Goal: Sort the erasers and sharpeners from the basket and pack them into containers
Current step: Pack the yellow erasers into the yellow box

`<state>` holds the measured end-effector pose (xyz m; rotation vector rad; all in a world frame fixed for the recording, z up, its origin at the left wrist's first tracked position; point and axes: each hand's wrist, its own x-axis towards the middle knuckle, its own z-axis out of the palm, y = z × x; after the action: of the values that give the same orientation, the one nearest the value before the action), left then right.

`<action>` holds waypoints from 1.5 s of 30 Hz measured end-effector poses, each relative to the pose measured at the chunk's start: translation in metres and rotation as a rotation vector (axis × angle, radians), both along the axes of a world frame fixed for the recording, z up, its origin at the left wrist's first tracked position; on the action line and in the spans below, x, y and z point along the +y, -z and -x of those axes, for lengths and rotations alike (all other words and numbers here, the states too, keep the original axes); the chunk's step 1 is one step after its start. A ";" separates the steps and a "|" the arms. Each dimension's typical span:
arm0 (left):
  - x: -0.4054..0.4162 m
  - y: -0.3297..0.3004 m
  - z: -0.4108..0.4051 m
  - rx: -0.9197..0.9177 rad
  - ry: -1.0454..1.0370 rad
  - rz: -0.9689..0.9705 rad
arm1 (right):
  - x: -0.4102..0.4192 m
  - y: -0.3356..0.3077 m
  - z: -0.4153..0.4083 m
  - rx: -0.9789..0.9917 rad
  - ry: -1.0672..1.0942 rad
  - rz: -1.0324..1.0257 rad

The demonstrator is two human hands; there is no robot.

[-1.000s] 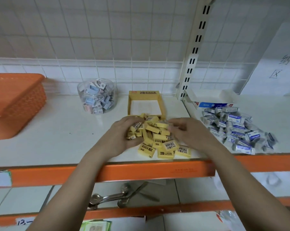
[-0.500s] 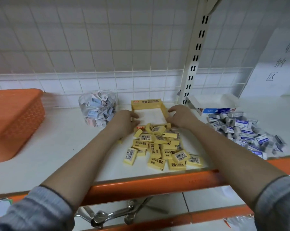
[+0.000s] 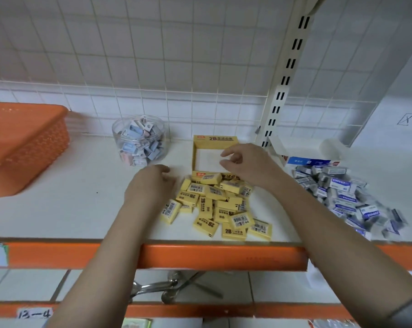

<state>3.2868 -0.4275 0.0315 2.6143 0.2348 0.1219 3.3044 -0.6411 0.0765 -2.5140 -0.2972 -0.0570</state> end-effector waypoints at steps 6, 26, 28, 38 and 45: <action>0.001 0.008 0.022 -0.122 -0.014 0.060 | 0.014 0.000 0.008 0.104 -0.090 0.065; -0.001 -0.023 0.014 -0.158 0.272 0.752 | 0.000 0.012 0.056 -0.080 0.351 -0.524; -0.001 -0.026 0.014 -0.147 0.296 0.797 | -0.001 0.013 0.060 -0.084 0.356 -0.588; 0.007 -0.029 0.004 -0.112 0.296 0.821 | 0.005 0.019 0.068 0.010 0.352 -0.793; 0.004 -0.034 -0.019 -0.059 0.428 0.968 | 0.005 0.019 0.065 0.061 0.353 -0.923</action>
<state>3.3060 -0.4231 0.0650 1.6409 -0.2432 -0.0584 3.2397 -0.6358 0.0573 -1.6146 0.1799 -0.2050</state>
